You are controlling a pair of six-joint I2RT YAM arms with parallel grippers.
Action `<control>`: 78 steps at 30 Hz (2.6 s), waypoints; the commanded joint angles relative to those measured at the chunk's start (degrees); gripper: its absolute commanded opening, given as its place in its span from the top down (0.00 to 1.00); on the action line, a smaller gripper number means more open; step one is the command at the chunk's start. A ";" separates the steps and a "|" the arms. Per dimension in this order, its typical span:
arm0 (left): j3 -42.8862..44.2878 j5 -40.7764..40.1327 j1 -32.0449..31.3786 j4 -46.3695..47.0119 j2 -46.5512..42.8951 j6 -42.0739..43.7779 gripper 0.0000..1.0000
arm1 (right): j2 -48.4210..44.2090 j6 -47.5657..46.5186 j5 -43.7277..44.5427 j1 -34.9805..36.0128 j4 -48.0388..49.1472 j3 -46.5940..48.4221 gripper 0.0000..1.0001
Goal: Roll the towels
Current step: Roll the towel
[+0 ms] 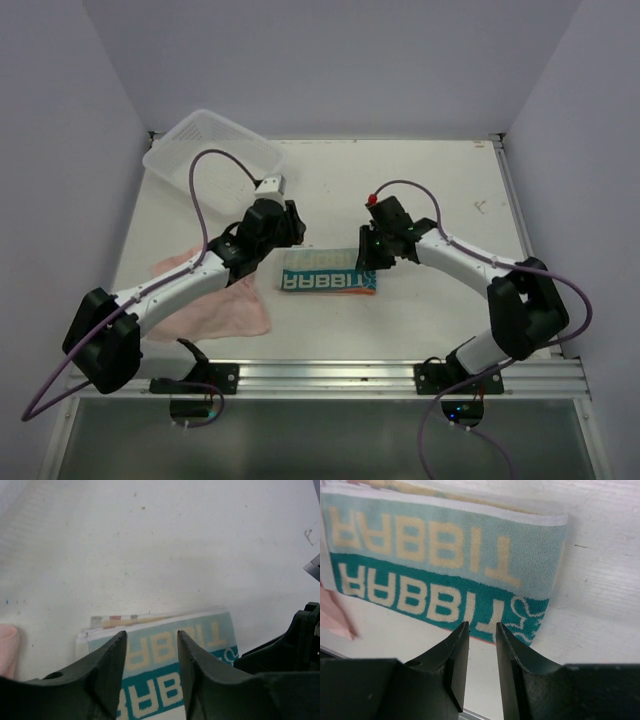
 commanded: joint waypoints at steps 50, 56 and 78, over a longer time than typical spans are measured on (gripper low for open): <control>42.95 7.03 -16.83 -15.59 42.96 6.92 0.48 | -22.00 30.76 6.72 -1.88 33.24 -36.96 0.59; 43.57 6.68 -16.83 -16.38 44.19 7.18 0.48 | -19.72 30.94 5.58 -1.80 34.83 -37.75 0.66; 47.17 1.41 -16.83 -19.72 48.85 8.68 0.50 | -14.97 29.88 4.09 -1.71 38.34 -40.30 0.79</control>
